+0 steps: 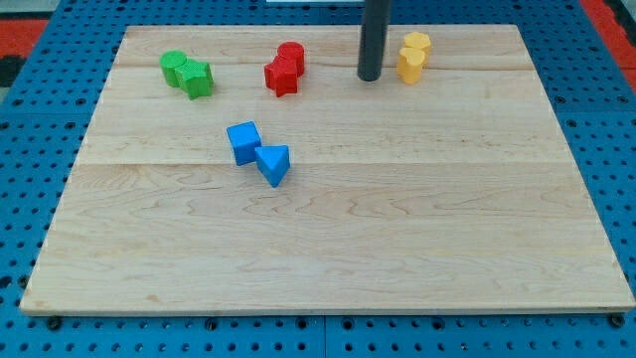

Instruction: Slide the yellow heart and yellow hexagon to the top right

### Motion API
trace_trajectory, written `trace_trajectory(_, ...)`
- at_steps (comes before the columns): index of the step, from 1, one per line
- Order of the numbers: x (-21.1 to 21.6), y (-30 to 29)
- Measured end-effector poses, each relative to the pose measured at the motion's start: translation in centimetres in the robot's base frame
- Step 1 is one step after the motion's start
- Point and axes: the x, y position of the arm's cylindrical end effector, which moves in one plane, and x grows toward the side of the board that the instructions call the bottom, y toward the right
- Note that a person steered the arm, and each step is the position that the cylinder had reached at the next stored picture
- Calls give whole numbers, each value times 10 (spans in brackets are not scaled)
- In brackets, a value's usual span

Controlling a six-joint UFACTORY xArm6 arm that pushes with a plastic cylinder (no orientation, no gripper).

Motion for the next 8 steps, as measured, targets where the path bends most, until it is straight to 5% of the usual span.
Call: trace_trajectory(8, -9, 22)
